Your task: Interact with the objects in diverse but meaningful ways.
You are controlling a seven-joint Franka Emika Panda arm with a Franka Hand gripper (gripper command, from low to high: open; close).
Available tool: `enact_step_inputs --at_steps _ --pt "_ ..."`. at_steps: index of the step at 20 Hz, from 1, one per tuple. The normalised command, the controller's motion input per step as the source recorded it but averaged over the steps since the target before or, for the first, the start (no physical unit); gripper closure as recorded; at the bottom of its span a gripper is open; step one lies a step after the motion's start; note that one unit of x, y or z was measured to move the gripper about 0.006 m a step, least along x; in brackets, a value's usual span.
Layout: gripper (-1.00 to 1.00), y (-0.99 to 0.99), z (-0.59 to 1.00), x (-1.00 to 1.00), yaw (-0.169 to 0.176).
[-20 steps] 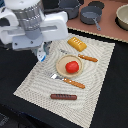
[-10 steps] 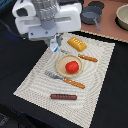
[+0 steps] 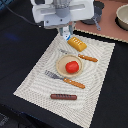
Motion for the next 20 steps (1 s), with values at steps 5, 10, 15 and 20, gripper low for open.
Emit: enact_step_inputs --at_steps 5,10,15,20 --pt "1.0 0.62 0.29 0.66 -0.027" --pt "1.0 0.6 0.34 0.69 -0.027" --pt "1.0 0.63 0.43 0.72 -0.019" --pt "1.0 0.61 0.49 0.71 -0.024"
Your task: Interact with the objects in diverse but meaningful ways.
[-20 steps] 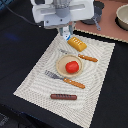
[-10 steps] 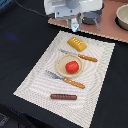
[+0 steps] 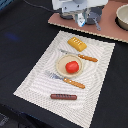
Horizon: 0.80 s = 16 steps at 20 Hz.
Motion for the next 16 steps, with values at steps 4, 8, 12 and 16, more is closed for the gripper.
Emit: enact_step_inputs --at_steps 4,8,12,16 --pt "1.0 0.65 0.45 0.64 -0.025" --pt "1.0 0.67 0.4 0.65 -0.016" --pt "1.0 0.71 0.31 0.64 -0.006" --pt "1.0 0.74 0.28 0.63 -0.001"
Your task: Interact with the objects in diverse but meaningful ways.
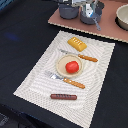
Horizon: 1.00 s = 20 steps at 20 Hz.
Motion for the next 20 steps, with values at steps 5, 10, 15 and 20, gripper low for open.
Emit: enact_step_inputs --at_steps 5,10,15,20 --pt "1.0 0.78 0.22 0.57 0.0" --pt "1.0 0.73 0.08 0.43 -0.001" --pt "1.0 0.52 0.01 0.35 -0.012" --pt "1.0 0.57 0.08 0.4 -0.01"
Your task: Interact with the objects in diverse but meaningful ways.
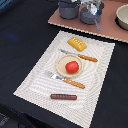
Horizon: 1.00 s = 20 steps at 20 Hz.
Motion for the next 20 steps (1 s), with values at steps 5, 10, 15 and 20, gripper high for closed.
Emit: enact_step_inputs --at_steps 5,10,15,20 --pt "1.0 0.77 0.22 0.4 -0.001" --pt "1.0 0.73 0.21 0.42 0.0" --pt "-1.0 0.52 0.04 0.3 0.0" --pt "-1.0 0.39 0.06 0.34 0.0"
